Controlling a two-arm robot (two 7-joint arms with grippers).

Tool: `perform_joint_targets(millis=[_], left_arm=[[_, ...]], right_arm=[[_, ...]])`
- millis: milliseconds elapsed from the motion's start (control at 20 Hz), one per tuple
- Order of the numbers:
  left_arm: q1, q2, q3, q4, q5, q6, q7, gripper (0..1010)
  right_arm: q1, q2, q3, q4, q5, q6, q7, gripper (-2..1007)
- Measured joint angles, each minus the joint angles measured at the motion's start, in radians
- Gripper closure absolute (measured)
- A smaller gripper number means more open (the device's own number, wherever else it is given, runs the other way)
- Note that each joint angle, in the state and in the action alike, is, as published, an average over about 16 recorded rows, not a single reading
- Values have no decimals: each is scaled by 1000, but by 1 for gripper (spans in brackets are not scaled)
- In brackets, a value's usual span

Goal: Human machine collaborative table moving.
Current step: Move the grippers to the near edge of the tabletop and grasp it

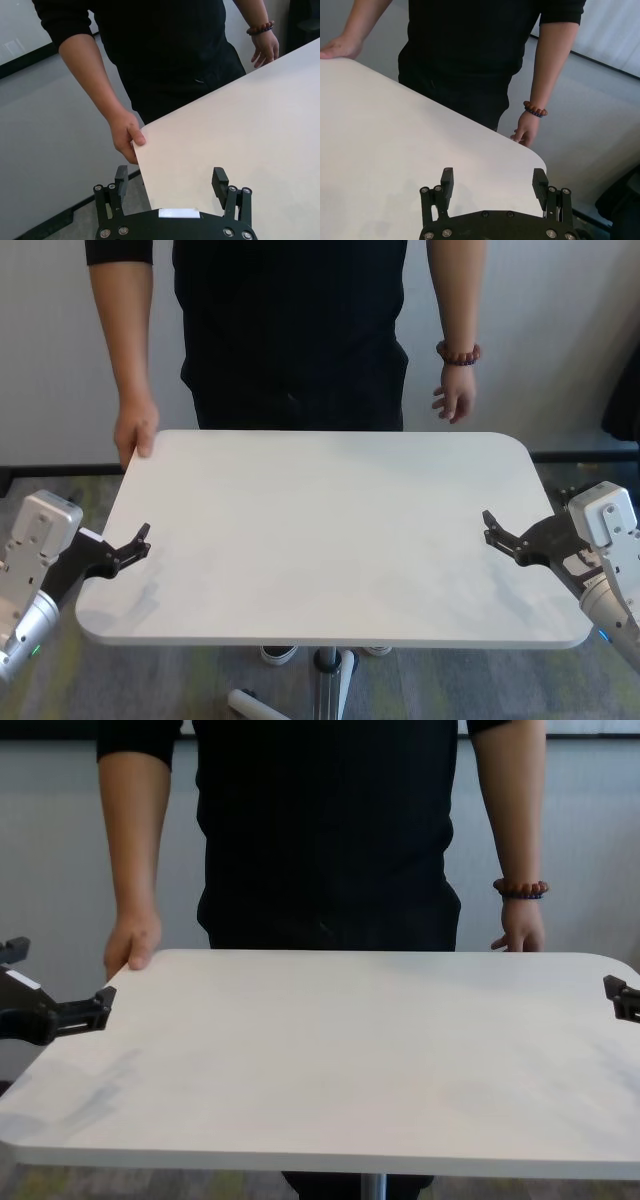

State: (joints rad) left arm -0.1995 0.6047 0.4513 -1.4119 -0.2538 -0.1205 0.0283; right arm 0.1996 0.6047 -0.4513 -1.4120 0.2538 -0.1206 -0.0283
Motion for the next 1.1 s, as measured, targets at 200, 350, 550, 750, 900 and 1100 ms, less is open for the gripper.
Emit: perform_joint_targets(millis=[200, 350, 550, 750, 900, 1100], left_arm=[[0, 0, 0, 0, 0, 0, 0, 25], [0, 0, 0, 0, 0, 0, 0, 25], [0, 0, 0, 0, 0, 0, 0, 25], [0, 0, 0, 0, 0, 0, 0, 25], [0, 0, 0, 0, 0, 0, 0, 25], [1, 1, 1, -2, 4, 3, 1, 25]], right_arm=[[0, 0, 0, 0, 0, 0, 0, 0], [0, 0, 0, 0, 0, 0, 0, 0], [0, 0, 0, 0, 0, 0, 0, 0], [0, 0, 0, 0, 0, 0, 0, 0], [0, 0, 0, 0, 0, 0, 0, 0], [-1, 1, 0, -1, -3, -1, 1, 0]])
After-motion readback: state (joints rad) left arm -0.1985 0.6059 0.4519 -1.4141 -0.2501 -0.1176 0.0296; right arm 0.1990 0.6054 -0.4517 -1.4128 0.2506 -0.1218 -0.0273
